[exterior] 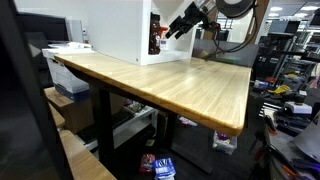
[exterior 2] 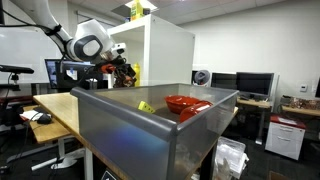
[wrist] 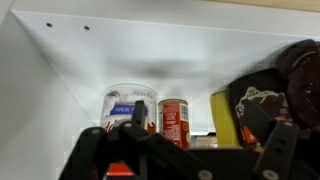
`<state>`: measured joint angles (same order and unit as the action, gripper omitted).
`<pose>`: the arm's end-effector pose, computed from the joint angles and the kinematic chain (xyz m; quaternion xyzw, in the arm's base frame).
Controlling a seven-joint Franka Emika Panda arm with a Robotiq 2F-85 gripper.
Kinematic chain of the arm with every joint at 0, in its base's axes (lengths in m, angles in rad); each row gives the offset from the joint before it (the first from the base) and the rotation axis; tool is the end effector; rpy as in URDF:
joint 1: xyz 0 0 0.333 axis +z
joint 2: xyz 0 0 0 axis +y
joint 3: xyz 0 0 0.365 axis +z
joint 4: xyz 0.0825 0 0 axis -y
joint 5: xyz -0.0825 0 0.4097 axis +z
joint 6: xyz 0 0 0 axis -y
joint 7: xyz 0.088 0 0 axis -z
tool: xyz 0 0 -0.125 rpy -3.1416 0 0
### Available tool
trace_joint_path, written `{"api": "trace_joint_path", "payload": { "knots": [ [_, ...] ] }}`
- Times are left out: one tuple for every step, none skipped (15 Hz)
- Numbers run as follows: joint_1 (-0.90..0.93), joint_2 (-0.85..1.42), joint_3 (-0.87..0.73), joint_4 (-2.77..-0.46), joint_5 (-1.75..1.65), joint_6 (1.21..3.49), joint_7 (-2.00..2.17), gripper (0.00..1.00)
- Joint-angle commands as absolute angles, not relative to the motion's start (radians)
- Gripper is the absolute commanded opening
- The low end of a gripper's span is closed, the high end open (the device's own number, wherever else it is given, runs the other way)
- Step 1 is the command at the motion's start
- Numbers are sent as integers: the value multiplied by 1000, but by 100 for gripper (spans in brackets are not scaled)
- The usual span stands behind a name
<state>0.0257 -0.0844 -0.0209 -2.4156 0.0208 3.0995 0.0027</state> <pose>0.5553 0.0008 0.4523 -0.9271 0.0088 -0.3747 0.0065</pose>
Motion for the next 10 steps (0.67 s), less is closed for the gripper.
{"api": "trace_joint_path", "payload": {
  "knots": [
    [17, -75, -12, -2407, 19, 3097, 5, 100],
    [17, -70, -12, -2405, 19, 3097, 5, 100],
    [17, -70, -12, -2406, 19, 3097, 5, 100],
    [17, -71, -12, -2406, 19, 3097, 5, 100],
    [18, -72, -12, -2406, 19, 3097, 5, 100],
    [18, -72, -12, -2406, 19, 3097, 5, 100],
    [18, -72, -12, -2406, 19, 3097, 5, 100],
    [15, -71, -13, -2411, 18, 3111, 9, 100],
    [15, -68, -13, -2411, 20, 3115, 10, 100],
    [19, -59, -11, -2409, 26, 3128, 13, 100]
  ]
}}
